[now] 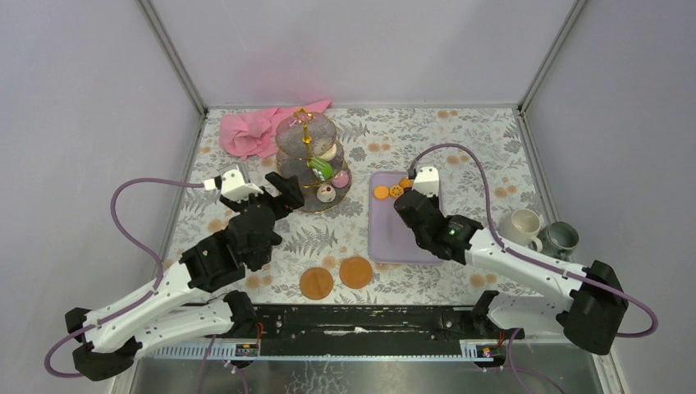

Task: Serve the afternoon tea
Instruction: Pick up the desert from the tray, then place the desert on the desert table.

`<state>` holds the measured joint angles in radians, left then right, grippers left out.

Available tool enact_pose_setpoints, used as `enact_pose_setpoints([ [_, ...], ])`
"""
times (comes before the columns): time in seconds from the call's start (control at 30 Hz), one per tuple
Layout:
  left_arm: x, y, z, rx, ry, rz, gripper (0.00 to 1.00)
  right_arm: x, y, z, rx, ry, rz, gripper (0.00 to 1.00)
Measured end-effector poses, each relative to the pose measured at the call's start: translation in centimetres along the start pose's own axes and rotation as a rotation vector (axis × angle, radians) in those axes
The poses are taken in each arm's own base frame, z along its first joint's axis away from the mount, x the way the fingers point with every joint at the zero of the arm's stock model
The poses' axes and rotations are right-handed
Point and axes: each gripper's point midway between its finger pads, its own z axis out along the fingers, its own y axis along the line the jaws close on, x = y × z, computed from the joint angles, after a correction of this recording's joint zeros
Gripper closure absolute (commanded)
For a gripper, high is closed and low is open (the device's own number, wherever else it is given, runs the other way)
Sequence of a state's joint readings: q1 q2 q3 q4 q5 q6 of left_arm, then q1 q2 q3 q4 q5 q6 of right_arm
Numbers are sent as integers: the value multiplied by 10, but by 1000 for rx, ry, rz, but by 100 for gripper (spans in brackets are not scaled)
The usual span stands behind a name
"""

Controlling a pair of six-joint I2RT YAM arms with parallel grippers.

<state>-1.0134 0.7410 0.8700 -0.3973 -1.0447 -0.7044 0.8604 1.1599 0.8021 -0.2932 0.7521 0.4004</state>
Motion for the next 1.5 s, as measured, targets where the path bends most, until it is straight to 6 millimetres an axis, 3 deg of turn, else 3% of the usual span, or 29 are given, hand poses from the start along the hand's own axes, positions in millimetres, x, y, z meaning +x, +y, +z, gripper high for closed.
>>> enact_pose_setpoints([
  [0.2, -3, 3, 0, -15, -12, 3, 7, -4, 34, -31, -101, -37, -77, 100],
  [0.47, -18, 8, -4, -29, -43, -22, 7, -38, 80, -80, -243, -133, -83, 100],
  [0.67, -28, 11, -8, -33, -59, -41, 7, -60, 121, -103, -327, -175, -86, 100],
  [1.13, -36, 15, -11, -35, -69, -53, 8, -89, 196, -107, -410, -230, -88, 100],
  [1.3, -38, 16, -13, -32, -73, -59, 7, -100, 216, -107, -430, -248, -76, 100],
  [1.5, -41, 18, -14, -28, -78, -69, 7, -98, 234, -100, -430, -253, -85, 100],
])
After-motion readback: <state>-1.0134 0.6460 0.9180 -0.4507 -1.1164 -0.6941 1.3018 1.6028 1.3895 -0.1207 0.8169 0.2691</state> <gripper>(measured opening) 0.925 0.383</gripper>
